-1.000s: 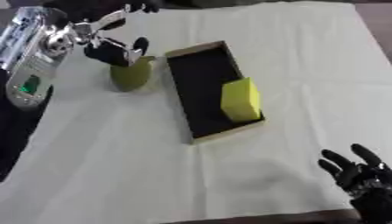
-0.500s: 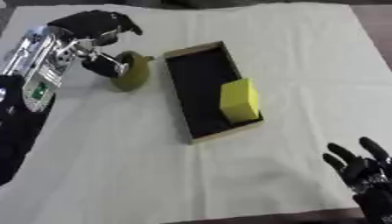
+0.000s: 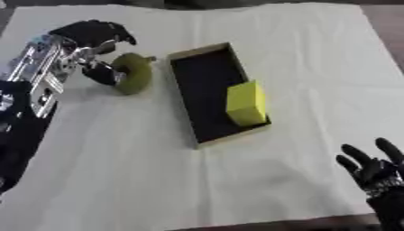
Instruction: Pick up objects on the table and place them in the box.
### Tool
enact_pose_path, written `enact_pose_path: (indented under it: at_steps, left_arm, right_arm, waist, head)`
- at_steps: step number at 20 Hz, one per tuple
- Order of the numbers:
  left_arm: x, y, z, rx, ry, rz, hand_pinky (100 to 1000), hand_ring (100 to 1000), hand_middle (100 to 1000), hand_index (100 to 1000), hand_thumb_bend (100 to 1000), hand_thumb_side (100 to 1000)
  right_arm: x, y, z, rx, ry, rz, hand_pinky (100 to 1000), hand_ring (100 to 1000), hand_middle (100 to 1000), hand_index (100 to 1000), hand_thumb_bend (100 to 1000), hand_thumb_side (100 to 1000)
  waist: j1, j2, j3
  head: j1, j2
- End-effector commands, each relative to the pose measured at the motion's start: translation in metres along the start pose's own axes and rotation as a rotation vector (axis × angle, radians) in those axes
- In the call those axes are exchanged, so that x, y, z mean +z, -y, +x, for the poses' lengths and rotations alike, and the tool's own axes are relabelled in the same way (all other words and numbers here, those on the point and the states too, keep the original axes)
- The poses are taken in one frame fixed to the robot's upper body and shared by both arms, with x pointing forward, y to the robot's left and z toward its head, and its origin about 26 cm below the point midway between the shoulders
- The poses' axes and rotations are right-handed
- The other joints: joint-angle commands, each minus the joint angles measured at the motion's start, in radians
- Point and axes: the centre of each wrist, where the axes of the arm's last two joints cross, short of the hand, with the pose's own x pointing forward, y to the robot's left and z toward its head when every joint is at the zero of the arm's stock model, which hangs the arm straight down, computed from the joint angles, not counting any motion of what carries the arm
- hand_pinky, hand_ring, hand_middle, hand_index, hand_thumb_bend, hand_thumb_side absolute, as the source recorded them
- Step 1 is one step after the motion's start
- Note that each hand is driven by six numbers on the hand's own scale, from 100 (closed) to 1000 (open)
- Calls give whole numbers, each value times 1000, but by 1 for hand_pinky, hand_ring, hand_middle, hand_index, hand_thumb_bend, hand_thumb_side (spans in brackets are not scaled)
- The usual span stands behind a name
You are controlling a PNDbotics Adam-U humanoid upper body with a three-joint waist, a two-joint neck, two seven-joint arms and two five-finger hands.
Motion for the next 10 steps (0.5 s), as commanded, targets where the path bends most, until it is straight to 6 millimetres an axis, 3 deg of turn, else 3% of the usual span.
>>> enact_pose_path:
  at_steps: [1, 5, 10]
  left_arm:
    - [-1, -7, -2, -14, -20, 21, 927, 909, 836, 896, 171, 236]
    - [-6, 2, 0, -13, -24, -3, 897, 884, 799, 871, 150, 246]
    - [-7, 7, 0, 1, -22, 17, 812, 756, 629, 737, 100, 245]
  right_arm:
    - [-2, 1, 4, 235, 240, 345, 1000, 1000, 609, 1000, 100, 263]
    - [-2, -1, 3, 237, 234, 351, 1000, 1000, 608, 1000, 100, 279]
    - [-1, -3, 1, 241, 228, 356, 1000, 1000, 606, 1000, 100, 318]
  waist:
    - [-2, -18, -1]
    - [-3, -17, -3]
    - [-4, -16, -5]
  head:
    - [1, -5]
    - [2, -9]
    - [2, -8]
